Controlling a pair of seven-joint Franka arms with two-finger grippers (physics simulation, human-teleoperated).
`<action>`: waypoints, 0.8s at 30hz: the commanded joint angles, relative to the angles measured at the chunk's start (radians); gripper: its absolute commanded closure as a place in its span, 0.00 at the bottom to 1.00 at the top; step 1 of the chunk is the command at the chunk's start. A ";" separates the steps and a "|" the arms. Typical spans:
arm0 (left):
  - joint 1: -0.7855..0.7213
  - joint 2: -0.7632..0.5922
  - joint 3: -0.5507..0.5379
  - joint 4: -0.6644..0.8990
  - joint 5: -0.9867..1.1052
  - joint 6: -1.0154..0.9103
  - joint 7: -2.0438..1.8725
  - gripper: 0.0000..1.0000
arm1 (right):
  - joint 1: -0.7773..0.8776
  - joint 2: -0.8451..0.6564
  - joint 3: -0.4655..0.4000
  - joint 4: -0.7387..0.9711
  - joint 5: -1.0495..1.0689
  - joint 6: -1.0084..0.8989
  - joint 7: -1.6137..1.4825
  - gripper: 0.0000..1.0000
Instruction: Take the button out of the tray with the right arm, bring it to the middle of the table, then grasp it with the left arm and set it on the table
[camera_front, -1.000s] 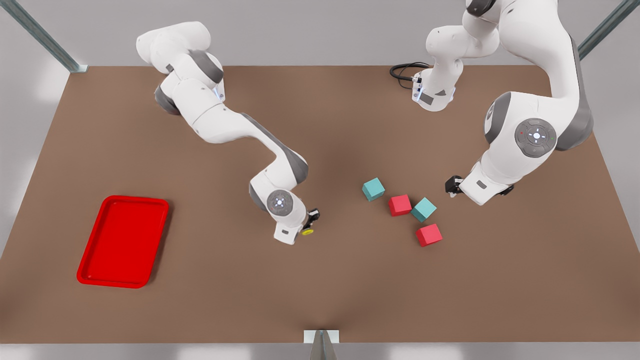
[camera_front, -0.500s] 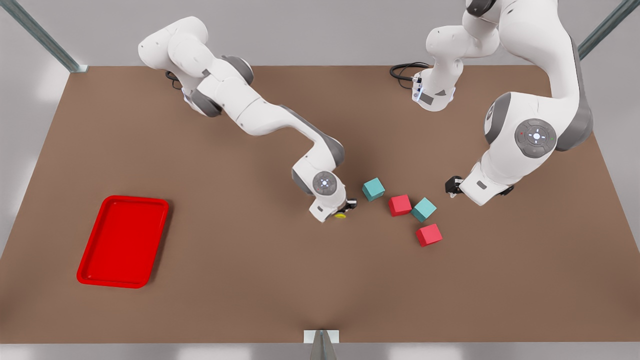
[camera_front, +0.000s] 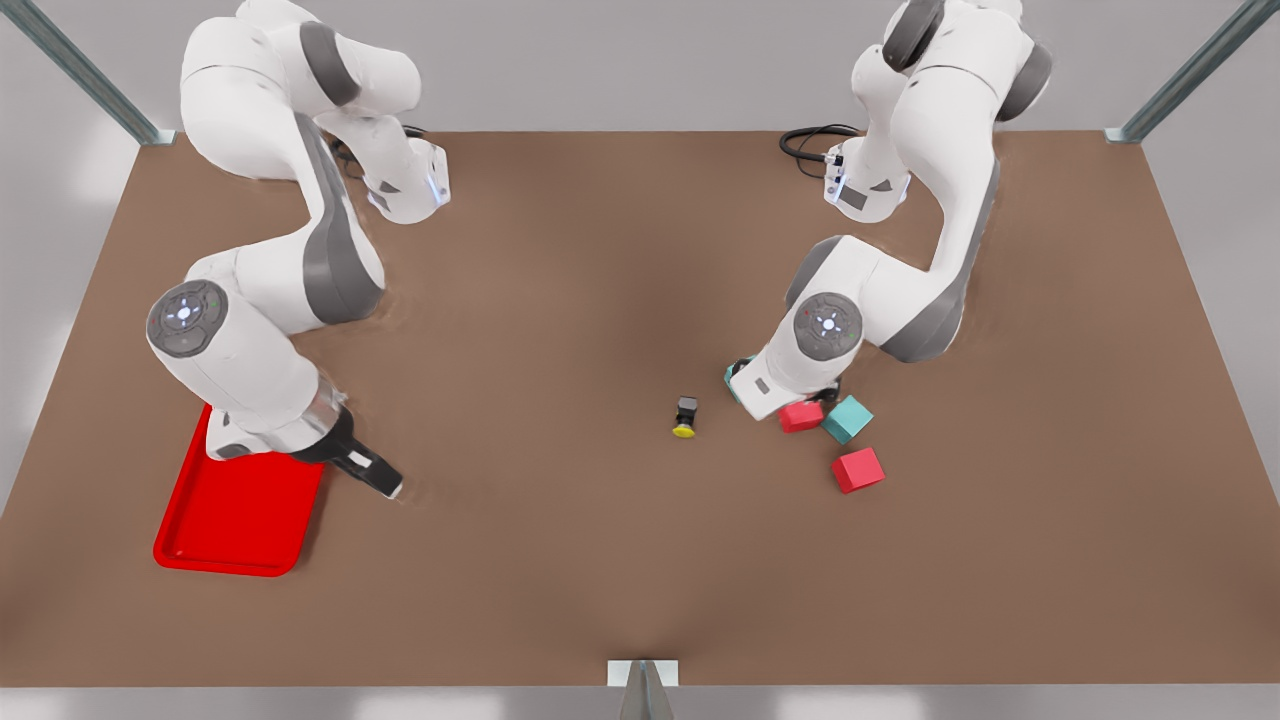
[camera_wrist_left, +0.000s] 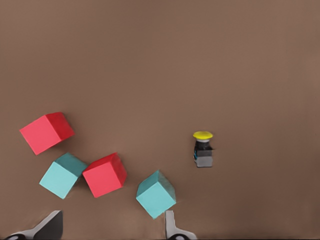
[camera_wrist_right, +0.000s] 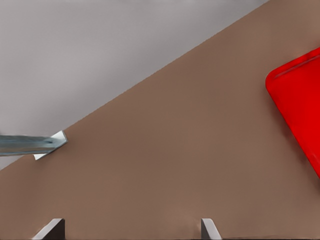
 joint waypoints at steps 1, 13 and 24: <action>-0.087 0.088 0.000 0.013 -0.081 0.232 -0.915 0.00 | -0.132 -0.250 0.010 -0.346 0.070 0.060 -0.697 0.00; -0.139 0.172 0.001 -0.280 0.048 0.647 -0.342 0.00 | -0.156 -0.272 0.010 -0.296 0.025 -0.064 -0.889 0.00; -0.096 0.224 0.012 -0.258 0.134 0.638 -0.084 0.00 | -0.164 -0.197 0.008 -0.229 -0.021 -0.032 -0.891 0.00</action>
